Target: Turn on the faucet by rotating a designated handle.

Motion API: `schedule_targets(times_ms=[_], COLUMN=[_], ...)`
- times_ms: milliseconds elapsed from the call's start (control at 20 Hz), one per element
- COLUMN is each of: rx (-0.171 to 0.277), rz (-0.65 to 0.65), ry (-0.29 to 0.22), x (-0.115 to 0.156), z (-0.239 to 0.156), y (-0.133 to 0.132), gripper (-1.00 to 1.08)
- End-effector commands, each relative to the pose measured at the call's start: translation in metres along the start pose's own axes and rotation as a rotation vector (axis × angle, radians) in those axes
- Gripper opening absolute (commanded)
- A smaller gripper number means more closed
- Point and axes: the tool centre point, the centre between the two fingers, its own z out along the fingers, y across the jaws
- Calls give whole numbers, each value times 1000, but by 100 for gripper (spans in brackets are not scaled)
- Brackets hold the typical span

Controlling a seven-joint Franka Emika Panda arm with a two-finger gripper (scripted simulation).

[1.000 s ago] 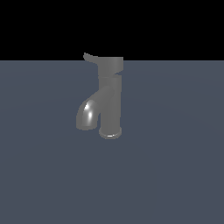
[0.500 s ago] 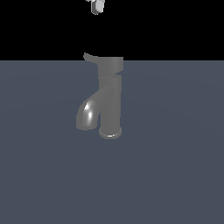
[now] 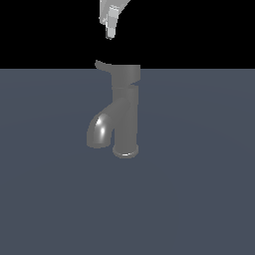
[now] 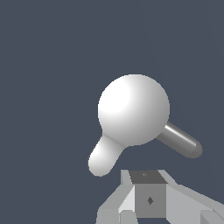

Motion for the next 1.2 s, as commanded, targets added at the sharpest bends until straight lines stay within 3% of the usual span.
schedule_targets(times_ms=[0, 650, 1150], rx=[0, 20, 42], rz=[69, 395, 522], ry=[12, 95, 137], x=[2, 12, 15], z=[8, 48, 63], y=[-10, -57, -75], gripper=[-100, -100, -100])
